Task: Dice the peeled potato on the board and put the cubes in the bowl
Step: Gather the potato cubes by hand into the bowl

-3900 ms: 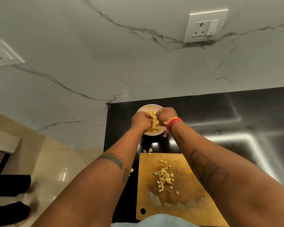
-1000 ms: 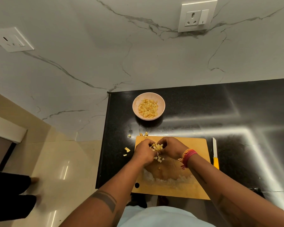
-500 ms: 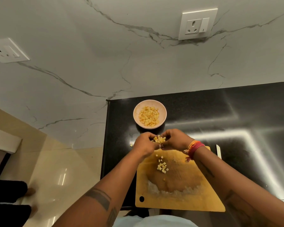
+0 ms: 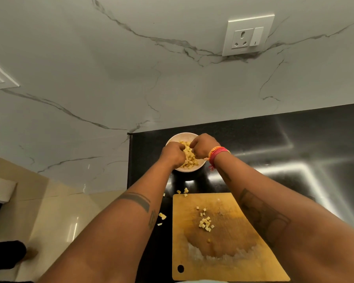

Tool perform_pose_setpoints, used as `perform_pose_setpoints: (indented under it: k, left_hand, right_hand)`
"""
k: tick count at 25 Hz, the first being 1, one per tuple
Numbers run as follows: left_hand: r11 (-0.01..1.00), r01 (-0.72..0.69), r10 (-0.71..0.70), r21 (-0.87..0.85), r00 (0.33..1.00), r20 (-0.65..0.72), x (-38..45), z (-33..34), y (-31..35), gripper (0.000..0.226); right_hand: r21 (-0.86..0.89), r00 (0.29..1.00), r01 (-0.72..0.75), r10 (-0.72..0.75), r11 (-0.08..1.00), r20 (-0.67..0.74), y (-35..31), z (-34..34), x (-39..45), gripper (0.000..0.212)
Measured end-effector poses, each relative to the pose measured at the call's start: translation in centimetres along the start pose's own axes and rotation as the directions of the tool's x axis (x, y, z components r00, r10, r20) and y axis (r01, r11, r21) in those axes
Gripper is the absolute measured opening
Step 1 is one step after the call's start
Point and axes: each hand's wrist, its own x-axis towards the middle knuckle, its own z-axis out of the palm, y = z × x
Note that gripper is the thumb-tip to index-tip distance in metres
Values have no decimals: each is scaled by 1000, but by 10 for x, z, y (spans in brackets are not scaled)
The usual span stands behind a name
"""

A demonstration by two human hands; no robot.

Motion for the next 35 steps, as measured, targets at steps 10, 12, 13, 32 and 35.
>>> perform_pose_setpoints:
  k: [10, 12, 13, 32, 35]
  left_hand:
    - [954, -111, 26, -279, 956, -293, -16, 18, -7, 21]
    - [963, -94, 31, -253, 970, -242, -28, 25, -14, 20]
    - [966, -80, 32, -246, 981, -193, -35, 32, -19, 19]
    - [922, -282, 244, 266, 955, 167, -152, 153, -87, 69]
    - [965, -215, 212, 150, 977, 39, -163, 165, -87, 50]
  right_hand:
    - [473, 981, -50, 133, 879, -143, 23, 29, -3, 22]
    - [492, 981, -48, 133, 869, -138, 29, 33, -19, 23]
    - [484, 986, -46, 116, 874, -116, 33, 37, -29, 22]
    - [-275, 889, 457, -426, 846, 166, 128, 136, -168, 54]
    - [-249, 908, 419, -398, 873, 130, 127, 144, -177, 54]
